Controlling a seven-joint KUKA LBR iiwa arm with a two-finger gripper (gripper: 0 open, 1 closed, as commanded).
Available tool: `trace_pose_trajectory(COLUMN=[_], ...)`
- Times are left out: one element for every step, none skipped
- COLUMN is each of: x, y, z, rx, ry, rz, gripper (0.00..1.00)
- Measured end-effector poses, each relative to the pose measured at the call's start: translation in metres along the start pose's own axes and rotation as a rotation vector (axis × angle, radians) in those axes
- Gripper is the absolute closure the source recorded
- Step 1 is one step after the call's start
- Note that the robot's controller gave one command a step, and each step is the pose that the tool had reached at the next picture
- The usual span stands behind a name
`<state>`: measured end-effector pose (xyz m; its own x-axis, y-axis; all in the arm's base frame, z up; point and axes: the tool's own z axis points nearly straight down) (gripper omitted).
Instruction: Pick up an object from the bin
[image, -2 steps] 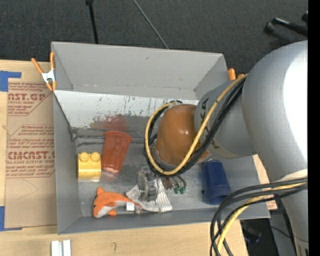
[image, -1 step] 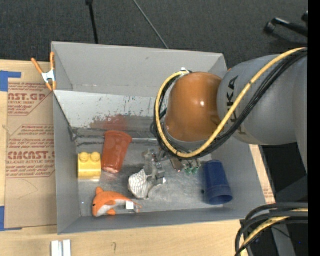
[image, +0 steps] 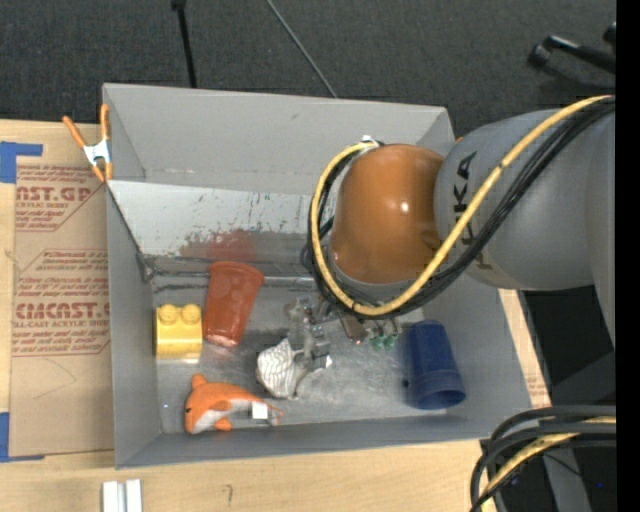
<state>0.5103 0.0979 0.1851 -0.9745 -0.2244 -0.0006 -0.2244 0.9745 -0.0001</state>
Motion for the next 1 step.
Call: trace_pose_trajectory(x=[-0.0117], y=[-0.0032], z=[-0.0550], rx=[0.000], ry=[0.004], rz=[0.000], gripper=[1.00])
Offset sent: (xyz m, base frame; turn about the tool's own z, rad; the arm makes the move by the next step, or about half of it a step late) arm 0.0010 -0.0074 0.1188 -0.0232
